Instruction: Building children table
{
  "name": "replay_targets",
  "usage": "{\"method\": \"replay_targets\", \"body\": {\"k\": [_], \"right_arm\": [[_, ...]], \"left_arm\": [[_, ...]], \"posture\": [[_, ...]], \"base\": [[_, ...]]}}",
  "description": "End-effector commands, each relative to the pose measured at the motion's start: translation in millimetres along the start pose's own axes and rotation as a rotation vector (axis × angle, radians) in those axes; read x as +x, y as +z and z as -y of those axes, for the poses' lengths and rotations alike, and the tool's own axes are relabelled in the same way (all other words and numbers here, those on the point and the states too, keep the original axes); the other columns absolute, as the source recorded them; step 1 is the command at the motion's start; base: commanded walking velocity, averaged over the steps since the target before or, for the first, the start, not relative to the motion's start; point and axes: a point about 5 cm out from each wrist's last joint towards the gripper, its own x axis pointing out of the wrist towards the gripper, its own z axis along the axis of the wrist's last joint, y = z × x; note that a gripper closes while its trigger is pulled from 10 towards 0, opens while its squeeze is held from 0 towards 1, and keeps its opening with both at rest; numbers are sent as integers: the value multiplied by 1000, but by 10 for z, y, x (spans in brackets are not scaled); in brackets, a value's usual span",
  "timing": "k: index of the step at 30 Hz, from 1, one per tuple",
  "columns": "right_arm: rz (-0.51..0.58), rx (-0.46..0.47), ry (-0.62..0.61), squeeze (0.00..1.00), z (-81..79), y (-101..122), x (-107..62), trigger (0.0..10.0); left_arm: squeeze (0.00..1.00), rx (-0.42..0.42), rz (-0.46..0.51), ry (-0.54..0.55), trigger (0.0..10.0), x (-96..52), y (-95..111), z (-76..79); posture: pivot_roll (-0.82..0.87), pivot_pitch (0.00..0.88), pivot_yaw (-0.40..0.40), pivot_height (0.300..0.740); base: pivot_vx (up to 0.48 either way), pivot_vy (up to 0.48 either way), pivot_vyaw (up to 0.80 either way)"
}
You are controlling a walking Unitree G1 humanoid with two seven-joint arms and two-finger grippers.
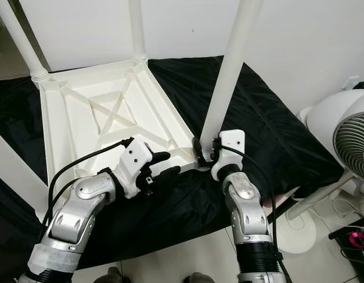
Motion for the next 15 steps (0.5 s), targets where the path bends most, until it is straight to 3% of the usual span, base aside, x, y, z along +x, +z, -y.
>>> {"method": "replay_targets", "body": {"k": [1, 4, 15], "right_arm": [[16, -17, 86, 0, -20, -10, -25, 10000], [16, -30, 124, 0, -6, -27, -28, 10000], [16, -112, 286, 0, 69, -28, 278, 10000]], "left_arm": [[0, 3, -14, 118, 10000, -15, -12, -63], [0, 6, -15, 118, 10000, -17, -11, -66], [0, 20, -15, 122, 10000, -12, 19, -106]], "posture": [[-76, 0, -18, 740], [-72, 0, -16, 740], [-56, 0, 0, 740]], "base": [[0, 0, 0], [0, 0, 0], [0, 0, 0]]}}
